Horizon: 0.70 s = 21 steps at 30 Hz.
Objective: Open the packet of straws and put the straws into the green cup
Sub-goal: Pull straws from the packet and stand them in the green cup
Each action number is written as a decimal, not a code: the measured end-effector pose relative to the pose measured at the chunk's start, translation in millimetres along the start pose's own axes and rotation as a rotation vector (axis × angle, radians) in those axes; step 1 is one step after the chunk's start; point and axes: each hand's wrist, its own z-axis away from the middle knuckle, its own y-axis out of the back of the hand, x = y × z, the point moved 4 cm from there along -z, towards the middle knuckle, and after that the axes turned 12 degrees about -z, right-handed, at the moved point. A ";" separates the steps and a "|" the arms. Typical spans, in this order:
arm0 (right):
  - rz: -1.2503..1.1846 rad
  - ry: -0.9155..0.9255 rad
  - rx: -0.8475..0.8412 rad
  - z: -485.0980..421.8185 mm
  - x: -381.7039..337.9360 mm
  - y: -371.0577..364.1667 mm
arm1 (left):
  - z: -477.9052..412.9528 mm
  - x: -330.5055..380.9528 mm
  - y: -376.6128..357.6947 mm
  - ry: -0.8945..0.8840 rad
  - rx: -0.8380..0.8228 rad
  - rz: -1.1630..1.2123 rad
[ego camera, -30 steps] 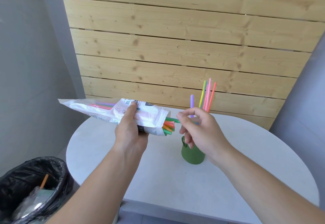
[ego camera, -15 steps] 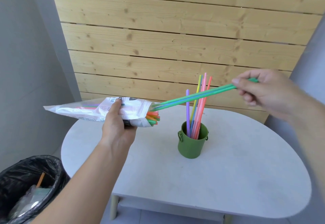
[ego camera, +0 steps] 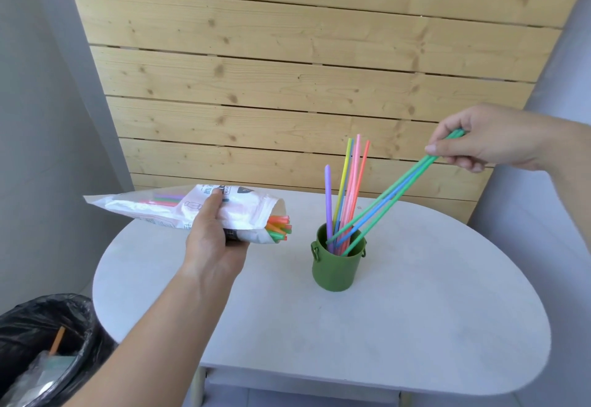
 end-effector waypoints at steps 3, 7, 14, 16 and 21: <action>0.064 0.015 -0.003 -6.8 -3.4 -10.4 | 0.6 -1.1 -0.2 -0.001 0.003 0.000; 0.012 0.058 -0.008 -19.6 -12.5 -27.4 | 0.0 -4.7 -1.0 0.008 0.005 0.002; 0.013 0.137 -0.017 -43.9 -26.4 -63.1 | -2.1 -6.9 -4.1 0.001 -0.013 0.002; 0.054 0.137 -0.027 -48.5 -26.9 -72.3 | -3.0 -8.3 -4.6 0.007 -0.020 -0.008; 0.183 0.120 -0.073 -50.5 -24.7 -86.6 | -5.4 -9.4 -4.2 0.019 -0.007 -0.011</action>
